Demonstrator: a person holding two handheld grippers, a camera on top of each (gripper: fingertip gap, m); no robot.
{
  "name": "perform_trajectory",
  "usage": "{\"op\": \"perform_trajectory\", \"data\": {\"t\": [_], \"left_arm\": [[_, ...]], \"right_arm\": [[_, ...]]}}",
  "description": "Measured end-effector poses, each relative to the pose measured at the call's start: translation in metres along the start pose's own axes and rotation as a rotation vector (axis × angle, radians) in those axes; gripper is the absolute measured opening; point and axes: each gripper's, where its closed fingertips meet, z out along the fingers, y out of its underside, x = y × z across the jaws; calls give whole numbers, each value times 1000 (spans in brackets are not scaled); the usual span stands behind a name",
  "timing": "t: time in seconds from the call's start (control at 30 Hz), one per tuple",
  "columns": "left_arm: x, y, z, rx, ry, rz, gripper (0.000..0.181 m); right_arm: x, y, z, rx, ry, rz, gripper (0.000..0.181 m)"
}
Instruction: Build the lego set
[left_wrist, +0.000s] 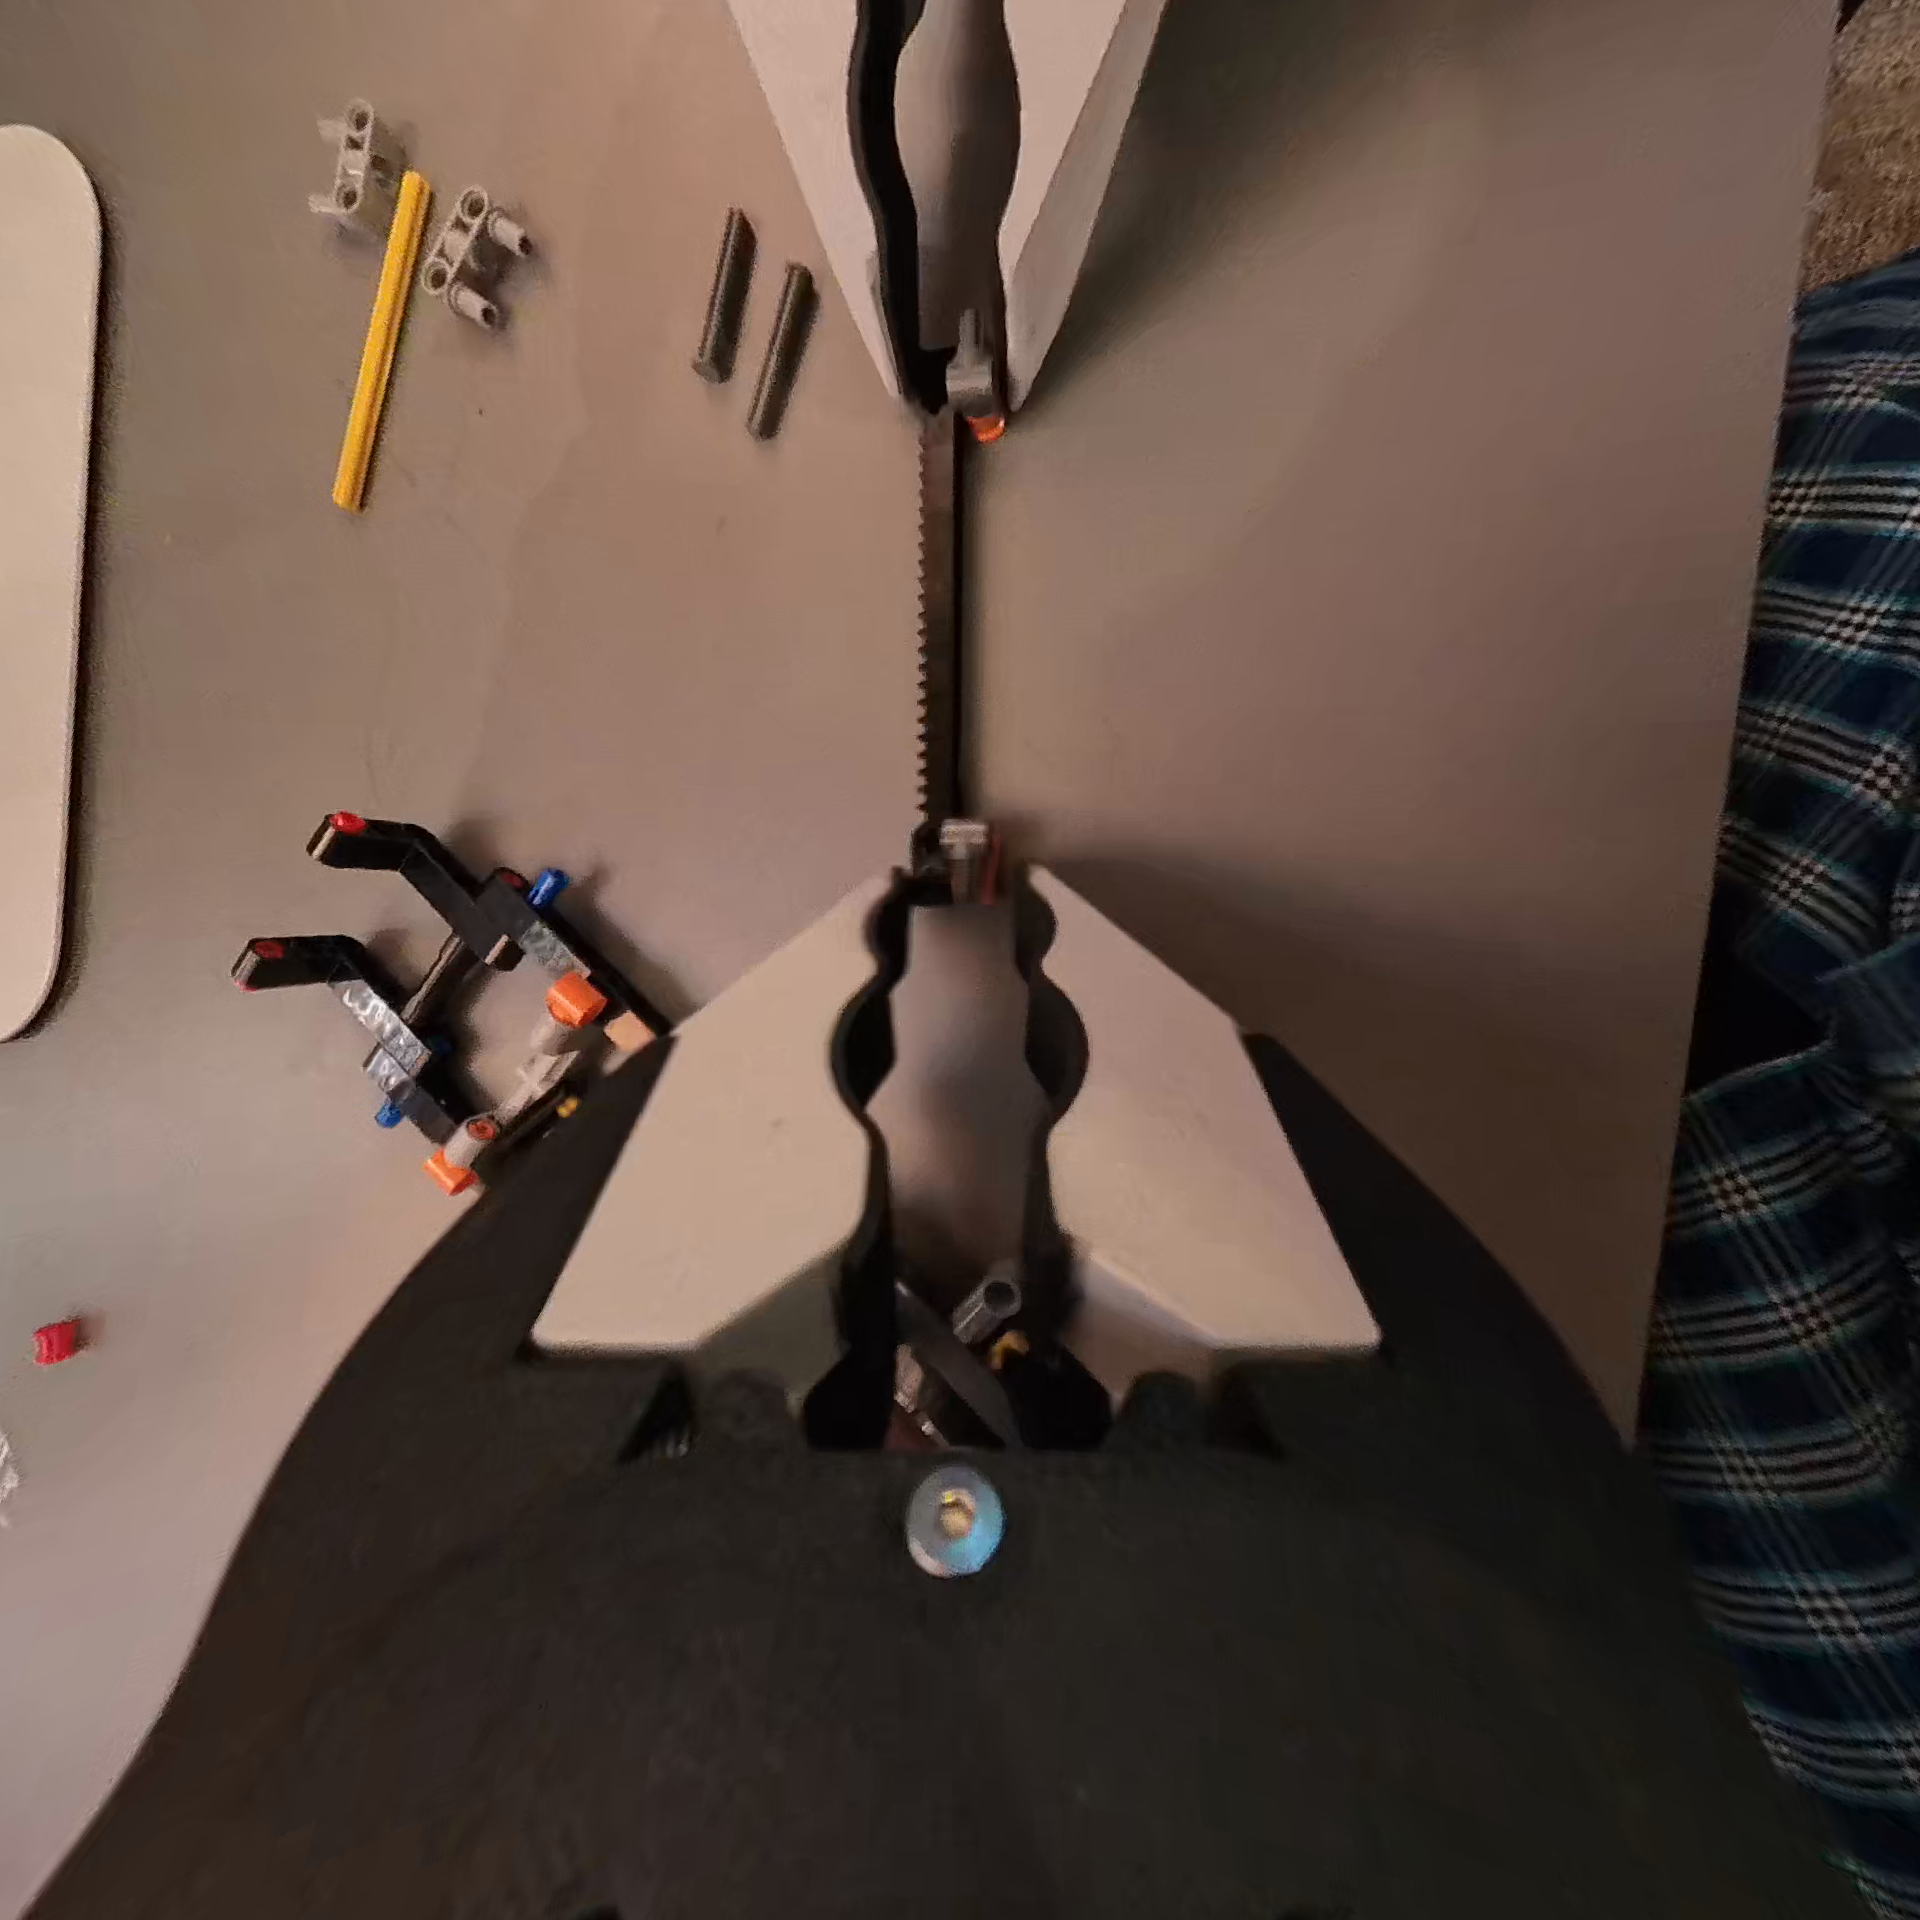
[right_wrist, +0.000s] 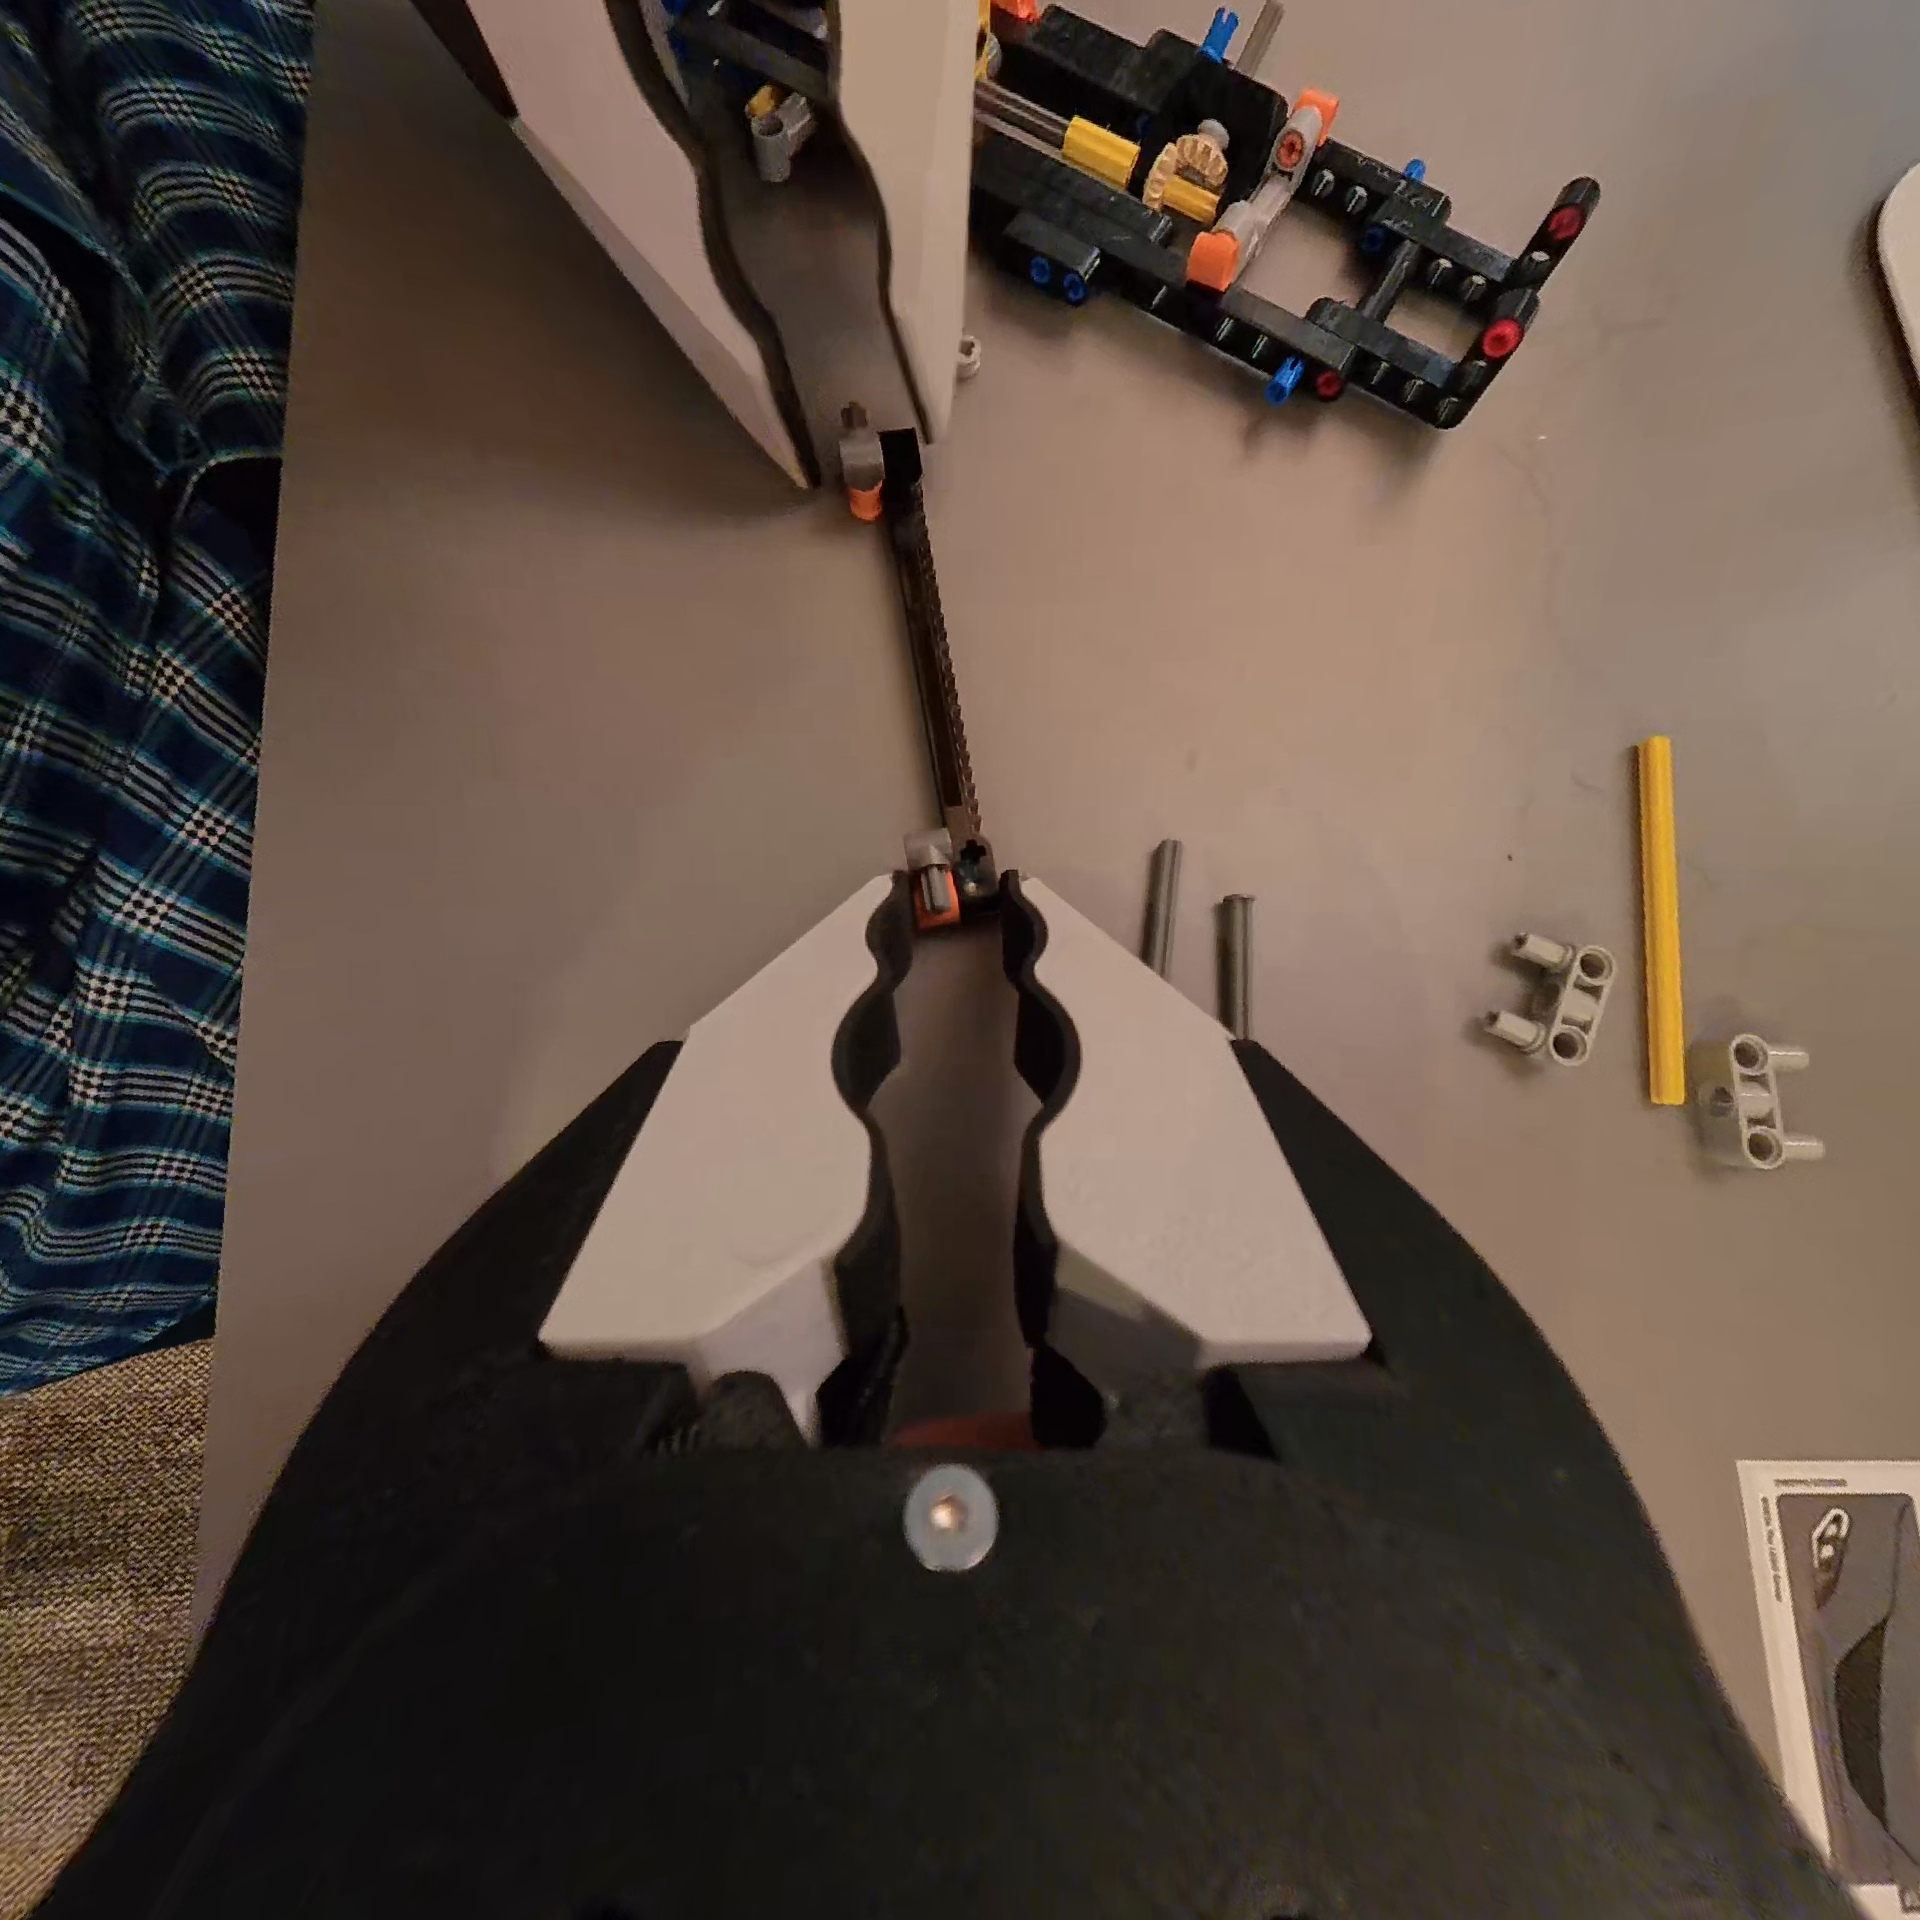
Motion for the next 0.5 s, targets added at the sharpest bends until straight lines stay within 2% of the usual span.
{"op": "perform_trajectory", "data": {"t": [0.1, 0.33, 0.5], "left_arm": [[-1, 0, 1, -11, 5, 17, 15], [-1, 0, 1, -19, -23, 59, 14], [-3, -3, 0, -29, -139, 159, 14]], "right_arm": [[0, 0, 0, 5, -1, -5, 14], [-2, 1, -1, 8, 5, -21, 14], [0, 1, -3, 9, 64, -43, 15]]}}
